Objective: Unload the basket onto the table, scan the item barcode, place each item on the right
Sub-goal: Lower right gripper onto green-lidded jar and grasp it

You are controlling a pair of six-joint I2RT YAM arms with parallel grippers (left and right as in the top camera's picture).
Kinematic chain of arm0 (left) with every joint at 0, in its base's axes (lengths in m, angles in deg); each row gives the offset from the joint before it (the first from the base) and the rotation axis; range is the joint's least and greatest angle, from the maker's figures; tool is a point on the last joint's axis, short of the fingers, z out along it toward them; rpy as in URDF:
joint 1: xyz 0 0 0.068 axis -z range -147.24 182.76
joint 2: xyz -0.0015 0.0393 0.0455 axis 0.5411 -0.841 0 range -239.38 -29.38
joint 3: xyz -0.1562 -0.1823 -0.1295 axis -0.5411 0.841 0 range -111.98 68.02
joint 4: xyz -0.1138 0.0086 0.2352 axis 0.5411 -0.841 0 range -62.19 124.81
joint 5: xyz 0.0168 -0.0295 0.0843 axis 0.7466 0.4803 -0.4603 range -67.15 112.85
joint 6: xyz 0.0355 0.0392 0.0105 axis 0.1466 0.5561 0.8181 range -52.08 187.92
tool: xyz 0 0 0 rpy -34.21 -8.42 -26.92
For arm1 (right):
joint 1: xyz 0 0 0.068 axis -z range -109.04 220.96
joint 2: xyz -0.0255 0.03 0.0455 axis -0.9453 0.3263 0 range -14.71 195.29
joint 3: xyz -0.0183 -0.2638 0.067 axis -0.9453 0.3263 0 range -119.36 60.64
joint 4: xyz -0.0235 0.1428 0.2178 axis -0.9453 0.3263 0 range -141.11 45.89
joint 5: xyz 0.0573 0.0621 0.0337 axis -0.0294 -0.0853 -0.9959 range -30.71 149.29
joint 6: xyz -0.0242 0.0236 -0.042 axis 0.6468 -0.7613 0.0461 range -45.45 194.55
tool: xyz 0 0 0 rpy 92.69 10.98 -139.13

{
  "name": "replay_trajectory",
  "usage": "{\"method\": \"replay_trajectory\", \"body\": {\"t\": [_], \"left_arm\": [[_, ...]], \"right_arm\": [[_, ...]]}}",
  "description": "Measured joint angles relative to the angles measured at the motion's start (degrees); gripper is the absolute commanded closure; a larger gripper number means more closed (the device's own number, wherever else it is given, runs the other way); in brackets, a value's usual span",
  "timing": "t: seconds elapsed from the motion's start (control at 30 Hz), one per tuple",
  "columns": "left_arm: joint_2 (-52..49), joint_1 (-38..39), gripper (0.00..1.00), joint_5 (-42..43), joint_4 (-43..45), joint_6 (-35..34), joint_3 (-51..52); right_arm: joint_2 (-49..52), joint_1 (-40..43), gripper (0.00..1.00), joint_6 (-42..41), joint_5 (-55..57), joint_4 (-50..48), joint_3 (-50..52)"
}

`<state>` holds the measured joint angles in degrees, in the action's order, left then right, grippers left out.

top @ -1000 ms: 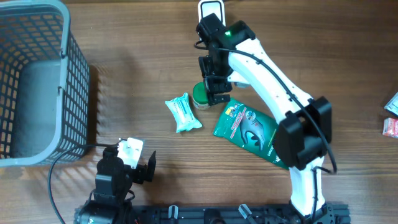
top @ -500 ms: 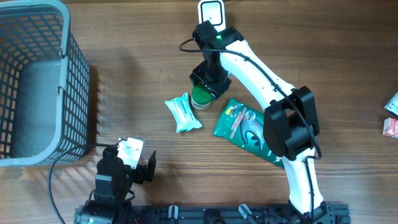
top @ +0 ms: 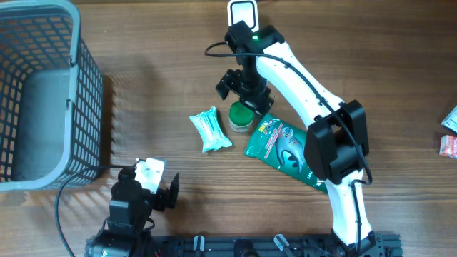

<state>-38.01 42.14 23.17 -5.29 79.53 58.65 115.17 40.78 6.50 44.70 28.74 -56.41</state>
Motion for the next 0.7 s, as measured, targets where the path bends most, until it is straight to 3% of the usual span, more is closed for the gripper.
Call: {"method": "replay_trajectory", "body": {"t": [0.1, 0.17, 0.3, 0.47, 0.57, 0.6, 0.67, 0.7], "left_arm": [[0.0, 0.0, 0.0, 0.02, 0.0, 0.02, 0.0], [0.0, 0.0, 0.0, 0.0, 0.0, 0.02, 0.0], [0.0, 0.0, 0.0, 0.0, 0.0, 0.02, 0.0], [0.0, 0.0, 0.0, 0.0, -0.02, 0.02, 0.0], [0.0, 0.0, 0.0, 0.0, 0.0, 0.02, 0.0], [0.0, 0.0, 0.0, 0.02, 0.0, 0.02, 0.0], [0.0, 0.0, 0.0, 0.0, 0.0, 0.02, 0.0], [0.0, 0.0, 0.0, 0.0, 0.0, 0.02, 0.0]], "right_arm": [[-0.02, -0.31, 0.0, -16.15, 0.26, 2.78, -0.07], [-0.04, -0.55, 0.0, -22.16, 1.42, 2.19, 0.26], [-0.22, -0.55, 0.0, -30.75, 2.19, -2.38, 5.81], [-0.81, -0.52, 0.0, -34.8, 0.35, -15.17, 17.49], [-0.81, -0.55, 0.18, -35.04, 0.02, -16.5, 18.78], [-0.81, -0.55, 0.3, -34.18, -0.02, -16.98, 18.78], [-0.92, -0.55, 0.44, -28.06, -0.37, -19.93, 18.82], [-0.98, -0.55, 0.46, -24.7, -0.48, -21.33, 18.82]]}}
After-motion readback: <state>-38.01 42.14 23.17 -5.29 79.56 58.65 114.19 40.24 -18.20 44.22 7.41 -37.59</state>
